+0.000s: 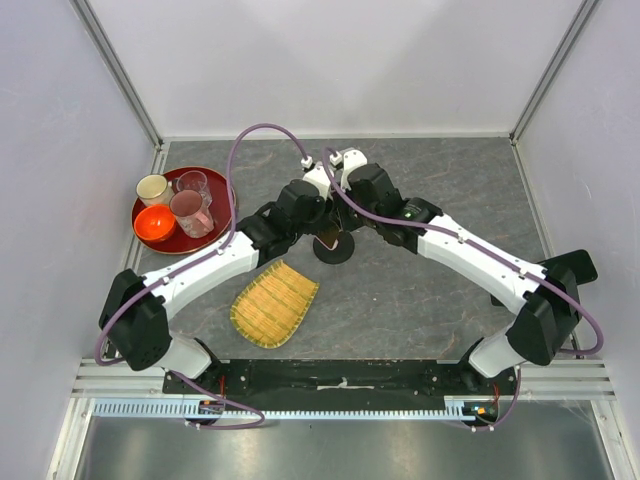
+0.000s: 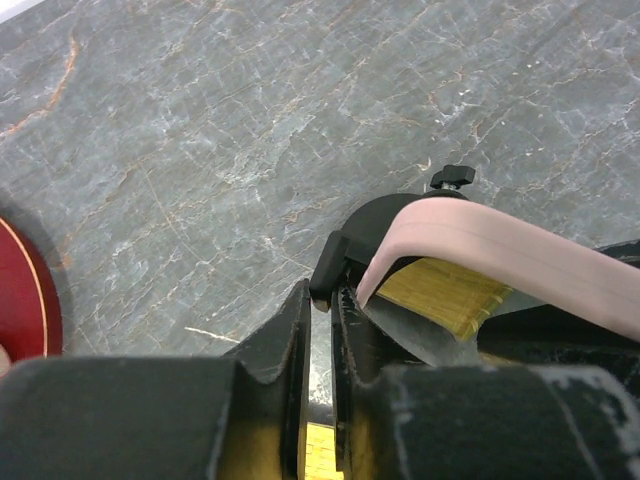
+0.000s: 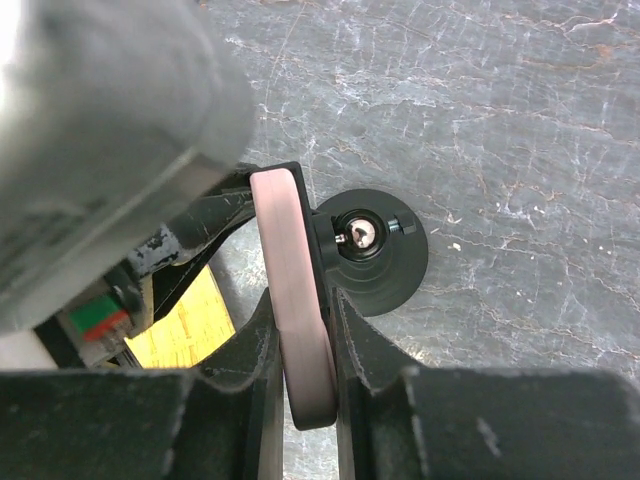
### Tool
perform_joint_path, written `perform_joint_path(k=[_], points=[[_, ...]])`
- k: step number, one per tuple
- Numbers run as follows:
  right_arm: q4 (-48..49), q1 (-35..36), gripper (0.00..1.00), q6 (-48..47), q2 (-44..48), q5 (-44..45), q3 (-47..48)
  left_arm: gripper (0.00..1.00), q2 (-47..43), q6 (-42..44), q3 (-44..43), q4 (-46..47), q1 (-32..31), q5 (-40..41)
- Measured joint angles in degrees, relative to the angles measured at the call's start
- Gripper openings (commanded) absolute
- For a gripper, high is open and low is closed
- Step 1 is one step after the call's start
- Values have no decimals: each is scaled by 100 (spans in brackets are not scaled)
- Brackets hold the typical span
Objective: Place the phone on the phone stand
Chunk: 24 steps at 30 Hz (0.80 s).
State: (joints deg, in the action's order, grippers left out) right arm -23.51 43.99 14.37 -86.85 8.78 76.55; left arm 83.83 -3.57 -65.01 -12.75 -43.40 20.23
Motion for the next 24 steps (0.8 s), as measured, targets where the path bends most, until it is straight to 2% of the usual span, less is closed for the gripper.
perform_joint_path(k=[1, 4, 6, 7, 12, 17, 20, 21, 24], points=[[-9, -42, 0, -4, -26, -59, 26, 31, -4, 2, 0, -2, 2, 44], [-72, -83, 0, 0, -107, -136, 136, 38, -11, 13, 0, -9, 31, 201], [-90, -83, 0, 2, -164, -136, 195, 36, -11, 13, -2, -11, 42, 337], [-105, -83, 0, 4, -186, -122, 225, 31, -11, 13, -2, -11, 42, 382], [-107, -83, 0, 31, -223, -107, 271, 32, -11, 11, -7, 2, -13, 579], [-87, -83, 0, 68, -337, -125, 420, 43, -83, 122, -2, 50, -42, 1021], [15, -83, 0, 138, -363, -142, 455, 45, -177, 262, 15, 96, -39, 1241], [44, -83, 0, 142, -389, -7, 457, 45, -219, 365, 15, 98, -42, 1423], [0, -319, 0, 146, -393, 398, 476, 27, -603, 546, 15, 116, 160, 1875]])
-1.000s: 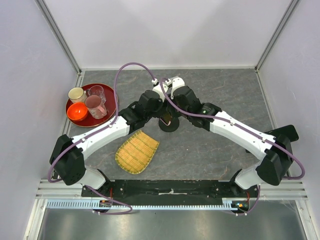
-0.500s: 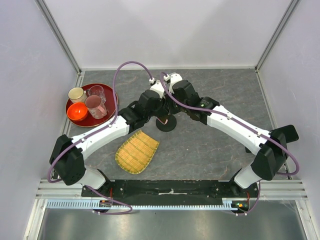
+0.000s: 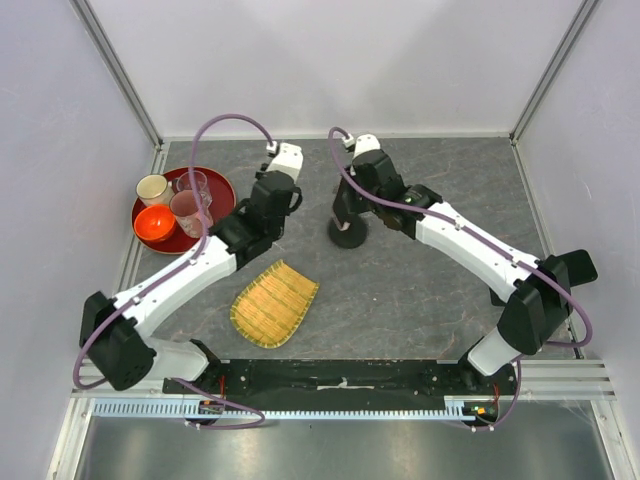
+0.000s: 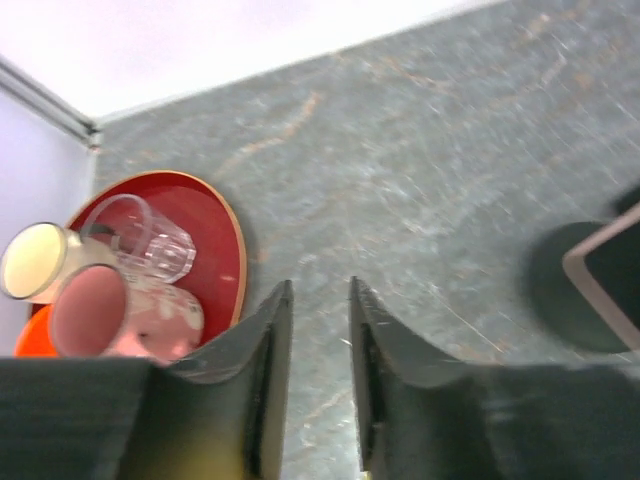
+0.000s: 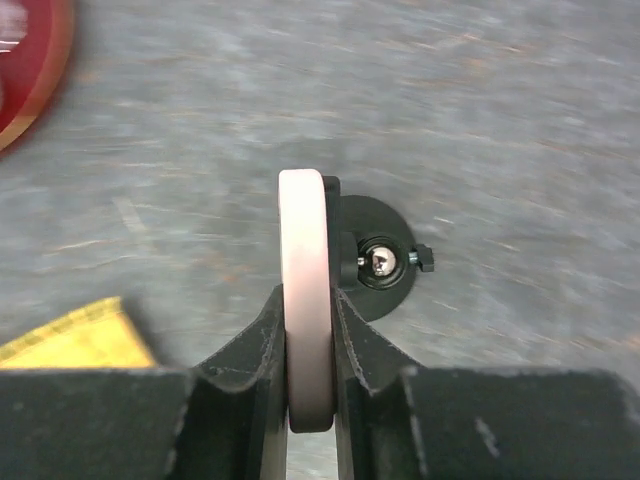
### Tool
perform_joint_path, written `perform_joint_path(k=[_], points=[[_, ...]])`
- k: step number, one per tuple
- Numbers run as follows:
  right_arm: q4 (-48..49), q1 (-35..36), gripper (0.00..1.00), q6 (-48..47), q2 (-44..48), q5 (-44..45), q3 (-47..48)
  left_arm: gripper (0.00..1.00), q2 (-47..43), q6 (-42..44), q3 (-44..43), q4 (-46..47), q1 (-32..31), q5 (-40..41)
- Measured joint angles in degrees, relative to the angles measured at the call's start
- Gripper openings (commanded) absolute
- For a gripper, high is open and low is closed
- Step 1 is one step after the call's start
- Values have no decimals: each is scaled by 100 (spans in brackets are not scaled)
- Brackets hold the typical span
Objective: Place the phone on the phone stand
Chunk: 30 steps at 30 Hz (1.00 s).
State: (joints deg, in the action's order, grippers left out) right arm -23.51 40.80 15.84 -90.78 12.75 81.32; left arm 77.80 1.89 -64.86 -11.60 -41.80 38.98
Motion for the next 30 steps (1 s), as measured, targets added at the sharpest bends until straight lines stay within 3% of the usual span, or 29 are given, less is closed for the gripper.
perform_joint_path(k=[3, 7, 9, 10, 13, 16, 30], points=[[-260, -308, 0, -153, -46, 627, 2, 36, -260, 52, -48, 13, 173, 96], [-422, -638, 1, -273, -17, 881, 17, 38, -262, 52, -96, -2, 188, 72], [-424, -699, 10, -313, 2, 807, 13, 39, -275, 52, -85, 7, 197, 15], [-413, -713, 27, -328, 22, 780, -11, 39, -297, 52, -70, 13, 203, -20], [-404, -743, 45, -374, 166, 748, -160, 38, -376, 52, -39, 13, 225, -122], [-579, -817, 55, -442, 321, 796, -328, 38, -407, 50, -39, 17, 225, -282], [-979, -1165, 73, -584, 863, 754, -741, 37, -420, 46, -42, 11, 225, -791]])
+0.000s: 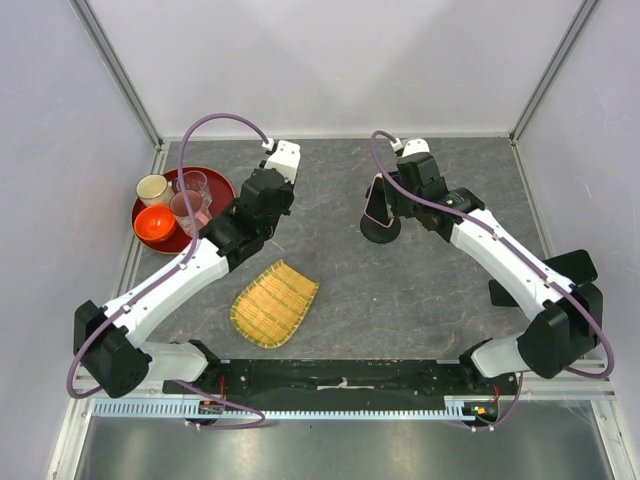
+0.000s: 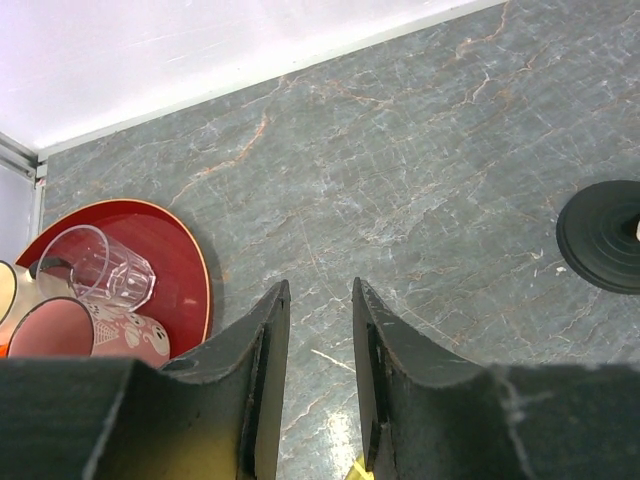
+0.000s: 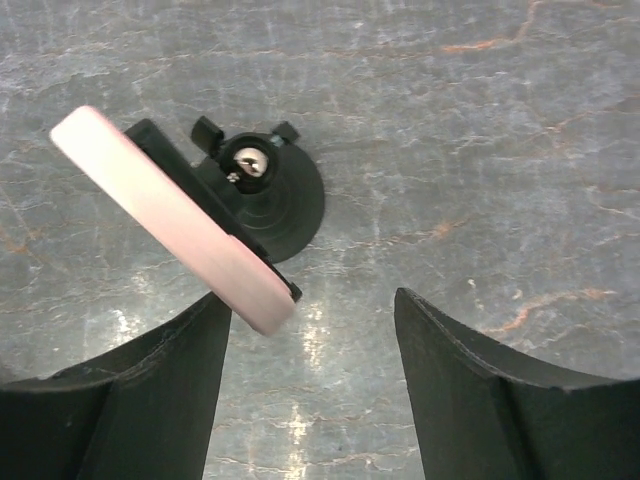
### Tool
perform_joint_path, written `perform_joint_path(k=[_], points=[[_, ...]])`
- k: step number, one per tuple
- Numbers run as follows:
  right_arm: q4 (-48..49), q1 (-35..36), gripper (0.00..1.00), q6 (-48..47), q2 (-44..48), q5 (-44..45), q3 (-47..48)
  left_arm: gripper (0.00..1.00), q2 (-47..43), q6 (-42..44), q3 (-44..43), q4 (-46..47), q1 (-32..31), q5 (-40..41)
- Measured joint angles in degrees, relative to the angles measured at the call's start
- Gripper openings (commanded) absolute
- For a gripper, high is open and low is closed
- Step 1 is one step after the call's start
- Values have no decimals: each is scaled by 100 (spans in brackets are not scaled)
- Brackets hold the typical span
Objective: Place the phone on the phone stand
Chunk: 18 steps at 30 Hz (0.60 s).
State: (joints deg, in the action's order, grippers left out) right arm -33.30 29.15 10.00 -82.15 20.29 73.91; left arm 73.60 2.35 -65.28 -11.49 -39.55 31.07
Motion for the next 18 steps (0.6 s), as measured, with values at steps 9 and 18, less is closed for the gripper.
perform_joint_path(k=[9, 18], points=[[-177, -55, 79, -332, 450, 844, -160, 37, -116, -2, -2, -9, 0, -170], [-328, -103, 82, -382, 817, 754, -223, 41, -179, -9, -4, -20, 0, -426]])
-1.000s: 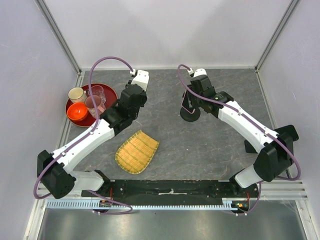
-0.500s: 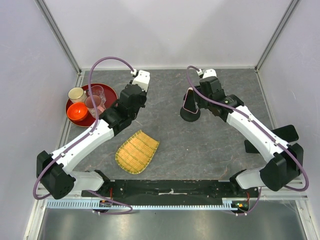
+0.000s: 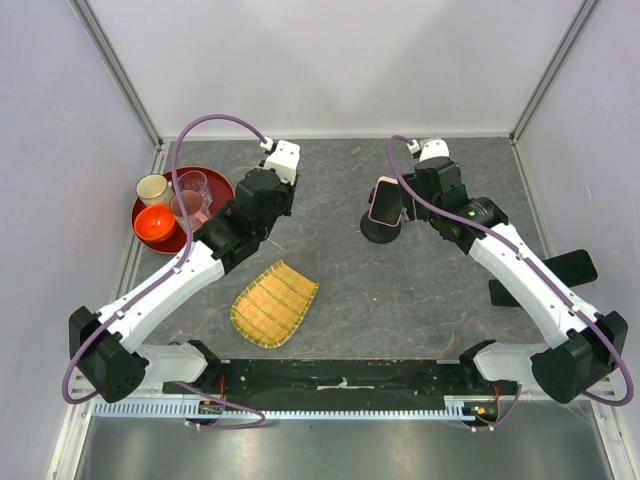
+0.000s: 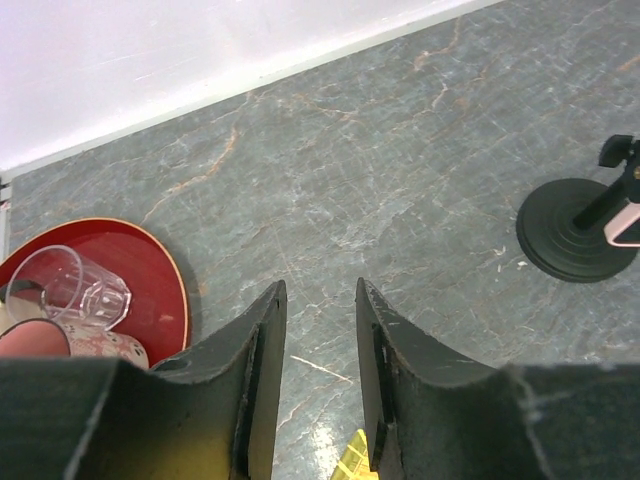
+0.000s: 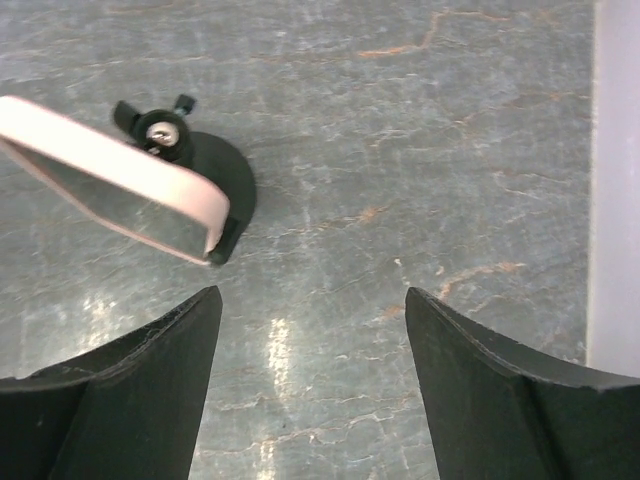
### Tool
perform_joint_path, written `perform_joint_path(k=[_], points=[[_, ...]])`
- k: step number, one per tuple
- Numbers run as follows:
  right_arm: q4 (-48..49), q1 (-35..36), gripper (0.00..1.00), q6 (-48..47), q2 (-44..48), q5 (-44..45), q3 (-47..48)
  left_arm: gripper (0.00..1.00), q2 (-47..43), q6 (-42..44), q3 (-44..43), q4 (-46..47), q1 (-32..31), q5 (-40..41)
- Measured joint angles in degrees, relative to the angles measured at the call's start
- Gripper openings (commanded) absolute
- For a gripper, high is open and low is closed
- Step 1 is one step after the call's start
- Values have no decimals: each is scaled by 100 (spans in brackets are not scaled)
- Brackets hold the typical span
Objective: Place the phone on the phone stand
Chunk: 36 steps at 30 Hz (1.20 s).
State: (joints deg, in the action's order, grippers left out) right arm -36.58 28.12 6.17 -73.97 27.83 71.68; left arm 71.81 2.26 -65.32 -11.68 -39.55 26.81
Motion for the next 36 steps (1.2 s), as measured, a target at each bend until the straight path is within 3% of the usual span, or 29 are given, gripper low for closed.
perform_joint_path(k=[4, 10, 15, 25, 36], points=[[129, 0, 98, 149, 245, -702, -170, 42, -35, -2, 0, 2, 0, -260], [970, 15, 98, 1276, 592, -1108, -1141, 42, -120, -9, 0, 4, 0, -501], [1543, 254, 98, 2039, 461, -575, -1357, 42, -129, -11, 0, 7, 0, -621], [1532, 892, 98, 2992, -498, 763, -273, 42, -170, -13, 0, 7, 0, -673], [-210, 1405, 98, 4452, -1958, 2603, 1561, 41, -190, -13, 0, 7, 0, -752]])
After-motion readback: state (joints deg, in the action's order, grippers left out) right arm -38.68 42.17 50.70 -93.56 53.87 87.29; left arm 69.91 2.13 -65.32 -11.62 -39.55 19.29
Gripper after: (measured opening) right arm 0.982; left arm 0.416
